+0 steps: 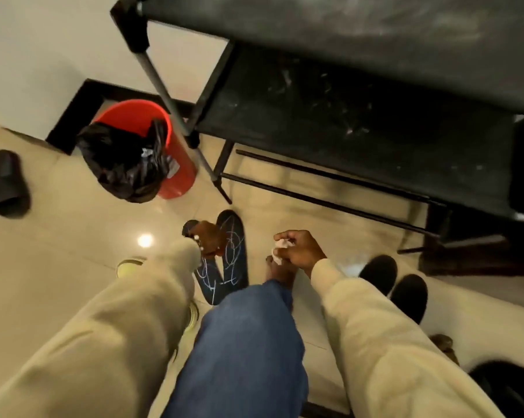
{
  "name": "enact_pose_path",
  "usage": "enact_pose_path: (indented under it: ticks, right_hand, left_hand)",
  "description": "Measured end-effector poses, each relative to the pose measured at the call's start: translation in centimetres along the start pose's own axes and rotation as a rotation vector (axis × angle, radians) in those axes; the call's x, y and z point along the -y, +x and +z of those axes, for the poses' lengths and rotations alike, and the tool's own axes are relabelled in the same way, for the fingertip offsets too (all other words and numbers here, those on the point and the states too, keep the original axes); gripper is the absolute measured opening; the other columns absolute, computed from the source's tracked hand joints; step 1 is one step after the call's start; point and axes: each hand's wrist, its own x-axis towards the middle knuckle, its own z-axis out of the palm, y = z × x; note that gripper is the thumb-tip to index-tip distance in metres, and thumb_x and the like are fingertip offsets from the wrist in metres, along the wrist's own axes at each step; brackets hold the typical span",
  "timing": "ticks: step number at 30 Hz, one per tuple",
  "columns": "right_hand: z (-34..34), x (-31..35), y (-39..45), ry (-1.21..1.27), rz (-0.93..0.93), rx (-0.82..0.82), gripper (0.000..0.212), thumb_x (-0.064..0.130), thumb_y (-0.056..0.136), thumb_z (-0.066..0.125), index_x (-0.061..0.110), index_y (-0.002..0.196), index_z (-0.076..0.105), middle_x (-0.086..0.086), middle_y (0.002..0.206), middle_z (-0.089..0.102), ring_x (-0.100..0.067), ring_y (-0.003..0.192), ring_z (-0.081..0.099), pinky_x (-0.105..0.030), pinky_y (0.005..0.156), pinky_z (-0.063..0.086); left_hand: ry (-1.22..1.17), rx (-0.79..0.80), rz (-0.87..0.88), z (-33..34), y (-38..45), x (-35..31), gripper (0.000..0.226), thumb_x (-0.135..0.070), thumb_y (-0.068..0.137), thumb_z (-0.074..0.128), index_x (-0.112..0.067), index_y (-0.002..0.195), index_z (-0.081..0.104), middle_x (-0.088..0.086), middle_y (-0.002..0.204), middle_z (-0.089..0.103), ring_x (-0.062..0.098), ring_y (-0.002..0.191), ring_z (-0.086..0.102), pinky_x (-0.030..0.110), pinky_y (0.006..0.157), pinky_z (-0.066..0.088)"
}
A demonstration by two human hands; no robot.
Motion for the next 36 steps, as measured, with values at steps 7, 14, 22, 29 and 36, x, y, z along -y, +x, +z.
enact_pose_path:
  ticks: [7, 14, 22, 29, 36]
  right_hand:
    - [7.0, -5.0, 10.5, -0.241, 0.092, 0.172, 0.009, 0.032, 0.074, 0.073, 0.026, 0.071, 0.067, 0.005, 0.081, 0.072, -0.020, 0.089, 0.067, -0.043, 0.096, 0.048]
    - [10.9, -6.4, 15.1, -0.361, 0.109, 0.323, 0.015, 0.025, 0.091, 0.060, 0.012, 0.094, 0.065, -0.008, 0.098, 0.065, -0.028, 0.102, 0.061, -0.043, 0.095, 0.049]
    - [11.1, -6.2, 15.6, -0.220, 0.150, 0.299, 0.017, 0.015, 0.092, 0.060, 0.001, 0.100, 0.066, -0.017, 0.106, 0.066, -0.029, 0.104, 0.063, -0.042, 0.090, 0.053]
    - [8.7, 0.3, 11.6, -0.090, 0.145, 0.400, 0.017, 0.006, 0.093, 0.056, -0.002, 0.107, 0.061, -0.012, 0.095, 0.064, -0.020, 0.086, 0.064, -0.036, 0.081, 0.055]
    - [6.6, 11.2, 2.8, -0.088, 0.024, 0.454, 0.006, 0.005, 0.093, 0.056, 0.006, 0.089, 0.061, -0.005, 0.087, 0.064, -0.015, 0.079, 0.063, -0.028, 0.070, 0.057]
  left_hand:
    - [-0.161, -0.005, -0.112, 5.1, 9.5, 7.8, 0.034, -0.006, 0.095, 0.047, 0.004, 0.127, 0.054, 0.021, 0.118, 0.061, 0.038, 0.113, 0.058, 0.046, 0.100, 0.047]
    - [-0.115, -0.106, -0.154, 7.5, 12.6, 9.0, 0.048, -0.009, 0.097, 0.043, -0.003, 0.143, 0.033, 0.022, 0.143, 0.042, 0.038, 0.130, 0.043, 0.043, 0.108, 0.036]
    - [-0.277, -0.116, -0.195, 8.5, 12.9, 9.6, 0.053, -0.009, 0.092, 0.048, -0.011, 0.144, 0.039, 0.019, 0.142, 0.043, 0.038, 0.128, 0.044, 0.045, 0.107, 0.040]
    - [-0.501, -0.303, -0.171, 5.1, 7.6, 8.3, 0.031, -0.007, 0.096, 0.047, -0.005, 0.120, 0.065, 0.011, 0.119, 0.064, 0.031, 0.106, 0.058, 0.033, 0.093, 0.047]
    - [-1.049, -0.347, -0.118, -1.0, -3.2, 5.1, 0.012, -0.007, 0.086, 0.061, 0.000, 0.089, 0.070, 0.014, 0.077, 0.070, 0.031, 0.082, 0.066, 0.034, 0.068, 0.053]
